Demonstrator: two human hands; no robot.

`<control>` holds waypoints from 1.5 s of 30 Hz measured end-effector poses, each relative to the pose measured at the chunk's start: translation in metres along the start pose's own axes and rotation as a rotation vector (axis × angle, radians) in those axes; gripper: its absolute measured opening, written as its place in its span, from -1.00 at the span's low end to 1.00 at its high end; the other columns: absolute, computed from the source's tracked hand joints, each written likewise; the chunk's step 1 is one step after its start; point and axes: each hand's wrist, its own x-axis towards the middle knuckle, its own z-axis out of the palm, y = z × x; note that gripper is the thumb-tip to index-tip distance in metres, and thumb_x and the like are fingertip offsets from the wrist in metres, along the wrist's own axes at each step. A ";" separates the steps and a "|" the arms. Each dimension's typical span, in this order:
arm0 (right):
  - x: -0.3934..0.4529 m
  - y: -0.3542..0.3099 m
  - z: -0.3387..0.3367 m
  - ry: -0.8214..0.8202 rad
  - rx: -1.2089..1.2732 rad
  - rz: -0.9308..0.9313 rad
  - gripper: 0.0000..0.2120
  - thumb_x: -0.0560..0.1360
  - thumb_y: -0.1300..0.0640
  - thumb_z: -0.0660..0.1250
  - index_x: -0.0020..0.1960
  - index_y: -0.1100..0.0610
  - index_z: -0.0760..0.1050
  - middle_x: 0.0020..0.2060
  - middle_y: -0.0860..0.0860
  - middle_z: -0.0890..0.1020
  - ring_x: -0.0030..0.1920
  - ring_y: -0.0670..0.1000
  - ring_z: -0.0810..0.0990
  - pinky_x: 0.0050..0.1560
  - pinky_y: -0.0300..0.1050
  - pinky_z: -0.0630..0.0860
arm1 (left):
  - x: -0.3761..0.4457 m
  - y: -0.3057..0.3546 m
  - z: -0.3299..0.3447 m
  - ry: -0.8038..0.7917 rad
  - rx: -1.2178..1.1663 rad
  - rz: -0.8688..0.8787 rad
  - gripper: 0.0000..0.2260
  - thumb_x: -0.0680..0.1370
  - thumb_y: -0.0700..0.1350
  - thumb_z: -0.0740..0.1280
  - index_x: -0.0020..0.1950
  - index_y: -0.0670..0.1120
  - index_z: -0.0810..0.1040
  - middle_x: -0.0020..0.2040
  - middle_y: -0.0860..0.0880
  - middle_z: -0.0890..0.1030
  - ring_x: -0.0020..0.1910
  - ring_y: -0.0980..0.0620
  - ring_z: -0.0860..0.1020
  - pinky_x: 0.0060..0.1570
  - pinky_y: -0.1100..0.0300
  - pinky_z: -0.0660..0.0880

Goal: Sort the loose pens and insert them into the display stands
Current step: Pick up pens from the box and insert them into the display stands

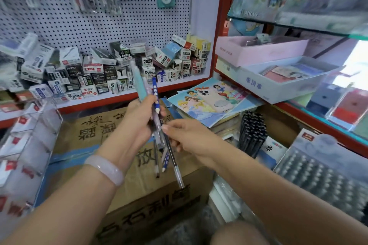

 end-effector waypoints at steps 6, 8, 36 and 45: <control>-0.045 -0.004 -0.030 0.051 -0.285 -0.036 -0.76 0.55 0.17 0.23 0.07 0.34 0.50 -0.33 0.13 0.46 -0.33 -0.01 0.44 -0.32 -0.24 0.41 | -0.029 -0.022 0.028 -0.016 -0.011 -0.064 -0.83 0.59 -0.26 0.17 -0.21 -0.22 0.36 -0.58 -0.05 0.42 -0.65 0.07 0.39 -0.60 0.32 0.39; -0.056 -0.001 -0.040 0.083 -0.481 -0.063 -0.82 0.48 0.19 0.28 -0.10 0.32 0.53 -0.29 0.22 0.54 -0.26 0.06 0.47 -0.22 -0.10 0.44 | -0.038 -0.033 0.040 -0.016 -0.012 -0.073 -0.83 0.59 -0.26 0.17 -0.20 -0.23 0.37 -0.60 -0.04 0.44 -0.65 0.07 0.42 -0.59 0.31 0.42; -0.046 0.138 -0.165 0.632 -0.519 0.102 -0.89 0.60 0.16 0.16 0.05 0.20 0.35 -0.15 0.20 0.64 -0.12 0.11 0.66 -0.03 0.12 0.58 | -0.090 -0.129 0.057 -0.214 0.617 -0.001 -0.87 0.59 -0.26 0.16 0.13 -0.15 0.37 -0.33 -0.11 0.48 -0.38 0.00 0.47 -0.40 0.25 0.48; -0.041 0.138 -0.171 0.701 -0.588 0.057 -0.85 0.55 0.12 0.25 0.02 0.20 0.48 -0.23 0.15 0.65 -0.17 0.12 0.64 -0.08 0.09 0.58 | -0.089 -0.129 0.051 -0.239 0.602 -0.006 -0.90 0.58 -0.23 0.18 0.03 -0.05 0.40 -0.32 -0.09 0.52 -0.35 0.01 0.50 -0.33 0.20 0.48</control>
